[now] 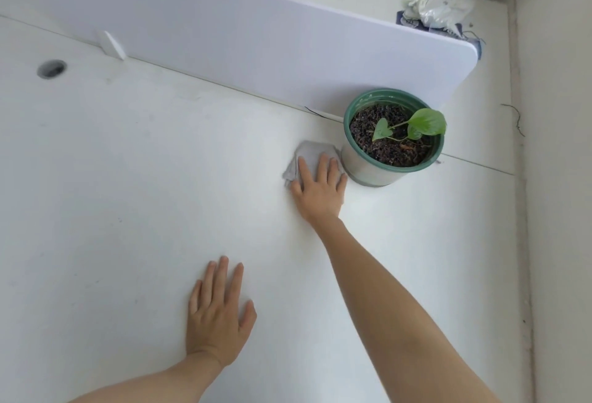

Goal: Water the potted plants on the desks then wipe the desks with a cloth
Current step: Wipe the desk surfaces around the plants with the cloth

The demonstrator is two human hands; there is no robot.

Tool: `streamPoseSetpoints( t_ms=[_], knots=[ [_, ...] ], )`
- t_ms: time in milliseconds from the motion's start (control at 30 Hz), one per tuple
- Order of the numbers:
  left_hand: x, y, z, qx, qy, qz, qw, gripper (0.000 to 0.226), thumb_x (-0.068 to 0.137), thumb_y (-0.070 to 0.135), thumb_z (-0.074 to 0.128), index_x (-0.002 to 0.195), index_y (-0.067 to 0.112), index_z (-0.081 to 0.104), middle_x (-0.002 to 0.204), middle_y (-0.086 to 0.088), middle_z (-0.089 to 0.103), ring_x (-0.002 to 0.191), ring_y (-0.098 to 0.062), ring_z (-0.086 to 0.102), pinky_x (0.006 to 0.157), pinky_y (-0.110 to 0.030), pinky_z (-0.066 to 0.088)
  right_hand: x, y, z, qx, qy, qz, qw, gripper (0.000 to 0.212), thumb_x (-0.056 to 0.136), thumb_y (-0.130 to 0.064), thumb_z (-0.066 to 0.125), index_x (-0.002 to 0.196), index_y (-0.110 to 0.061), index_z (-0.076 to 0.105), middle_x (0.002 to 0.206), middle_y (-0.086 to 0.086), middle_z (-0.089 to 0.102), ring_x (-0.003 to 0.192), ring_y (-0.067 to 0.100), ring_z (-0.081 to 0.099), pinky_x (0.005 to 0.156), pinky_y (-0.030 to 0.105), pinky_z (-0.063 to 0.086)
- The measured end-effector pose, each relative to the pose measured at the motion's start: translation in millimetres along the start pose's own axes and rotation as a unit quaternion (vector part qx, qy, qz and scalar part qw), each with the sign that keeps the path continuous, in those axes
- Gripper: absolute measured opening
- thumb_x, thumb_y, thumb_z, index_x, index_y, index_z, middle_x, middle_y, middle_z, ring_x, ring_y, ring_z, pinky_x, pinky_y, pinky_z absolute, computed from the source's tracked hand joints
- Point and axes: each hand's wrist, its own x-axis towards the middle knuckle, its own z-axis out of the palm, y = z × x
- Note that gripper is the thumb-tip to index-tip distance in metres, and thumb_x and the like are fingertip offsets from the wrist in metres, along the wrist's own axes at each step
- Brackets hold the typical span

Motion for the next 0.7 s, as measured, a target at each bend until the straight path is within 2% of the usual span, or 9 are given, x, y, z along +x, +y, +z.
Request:
streamPoseSetpoints(
  t_ms=[67, 167, 300, 400, 500, 533, 600, 633, 700],
  knots=[
    [-0.6, 0.3, 0.5, 0.003, -0.002, -0.005, 1.000, 0.062, 0.074, 0.038, 0.036, 0.132, 0.016, 0.037, 0.142, -0.008, 0.036, 0.145, -0.009, -0.008, 0.114, -0.024, -0.006, -5.3, -18.0, 5.1, -0.003, -0.017, -0.014, 1.000, 0.052, 0.096, -0.042, 0.024, 0.146, -0.035, 0.014, 0.158, 0.010, -0.003, 0.145, 0.030, -0.009, 0.115, 0.050, -0.007],
    [-0.4, 0.7, -0.2, 0.008, -0.010, -0.006, 1.000, 0.062, 0.072, 0.038, 0.037, 0.130, 0.016, 0.039, 0.137, -0.014, 0.051, 0.137, -0.023, 0.023, 0.112, -0.025, 0.000, -31.5, -37.9, 19.6, -0.024, -0.058, -0.152, 0.986, 0.050, 0.096, -0.043, 0.024, 0.145, -0.036, 0.017, 0.159, 0.009, -0.001, 0.145, 0.030, -0.007, 0.115, 0.049, -0.007],
    [0.1, 2.2, -2.1, 0.006, -0.003, -0.007, 1.000, 0.061, 0.071, 0.037, 0.037, 0.128, 0.015, 0.042, 0.133, -0.015, 0.055, 0.126, -0.025, 0.033, 0.106, -0.030, 0.008, -86.4, -12.6, 37.8, -0.078, -0.016, -0.245, 0.966, 0.046, 0.088, -0.044, 0.029, 0.128, -0.036, 0.052, 0.139, 0.013, 0.050, 0.128, 0.035, 0.046, 0.107, 0.051, 0.027],
    [-0.4, 2.2, -1.9, 0.006, 0.002, -0.005, 1.000, 0.060, 0.072, 0.037, 0.037, 0.128, 0.015, 0.041, 0.133, -0.016, 0.055, 0.126, -0.025, 0.033, 0.106, -0.030, 0.007, -112.5, 58.7, 36.7, -0.134, -0.023, -0.265, 0.955, 0.047, 0.095, -0.047, 0.014, 0.130, -0.034, 0.042, 0.137, 0.015, 0.052, 0.123, 0.038, 0.050, 0.101, 0.047, 0.027],
    [-0.6, 3.4, -2.4, 0.012, 0.010, -0.004, 1.000, 0.059, 0.073, 0.037, 0.036, 0.128, 0.015, 0.040, 0.132, -0.017, 0.056, 0.126, -0.025, 0.032, 0.105, -0.032, 0.011, -113.5, 142.3, 6.1, -0.119, 0.057, -0.090, 0.987, 0.060, 0.093, -0.052, 0.005, 0.133, -0.026, 0.042, 0.138, 0.021, 0.048, 0.122, 0.045, 0.048, 0.097, 0.052, 0.040],
    [-0.5, 3.7, -2.5, 0.015, 0.011, -0.004, 1.000, 0.059, 0.073, 0.037, 0.036, 0.128, 0.015, 0.040, 0.132, -0.017, 0.056, 0.126, -0.025, 0.032, 0.105, -0.034, 0.014, -113.6, 162.3, -6.8, -0.073, 0.077, 0.027, 0.994, 0.064, 0.091, -0.053, 0.006, 0.137, -0.024, 0.040, 0.143, 0.024, 0.040, 0.130, 0.046, 0.040, 0.101, 0.056, 0.035],
    [-0.1, 3.8, -2.8, 0.018, 0.014, -0.002, 1.000, 0.059, 0.072, 0.037, 0.036, 0.127, 0.015, 0.040, 0.132, -0.018, 0.056, 0.126, -0.025, 0.032, 0.104, -0.036, 0.016, -117.2, 176.0, -14.9, 0.021, 0.103, 0.281, 0.954, 0.063, 0.088, -0.050, 0.014, 0.143, -0.024, 0.031, 0.151, 0.026, 0.023, 0.139, 0.045, 0.019, 0.109, 0.059, 0.018],
    [-0.1, 3.9, -3.3, 0.018, 0.015, -0.002, 1.000, 0.060, 0.072, 0.037, 0.036, 0.127, 0.015, 0.040, 0.132, -0.018, 0.056, 0.126, -0.026, 0.032, 0.104, -0.036, 0.015, -121.9, 169.7, -7.3, 0.036, 0.116, 0.329, 0.937, 0.058, 0.089, -0.046, 0.021, 0.140, -0.022, 0.032, 0.147, 0.031, 0.026, 0.135, 0.051, 0.021, 0.106, 0.064, 0.018],
    [0.2, 4.8, -4.7, 0.018, 0.016, -0.001, 1.000, 0.059, 0.072, 0.037, 0.036, 0.127, 0.014, 0.040, 0.131, -0.018, 0.056, 0.126, -0.026, 0.032, 0.102, -0.037, 0.017, -134.7, 129.9, 17.3, 0.031, 0.132, 0.281, 0.950, 0.048, 0.085, -0.035, 0.036, 0.128, -0.016, 0.046, 0.127, 0.040, 0.048, 0.114, 0.062, 0.044, 0.087, 0.074, 0.033]
  ],
)
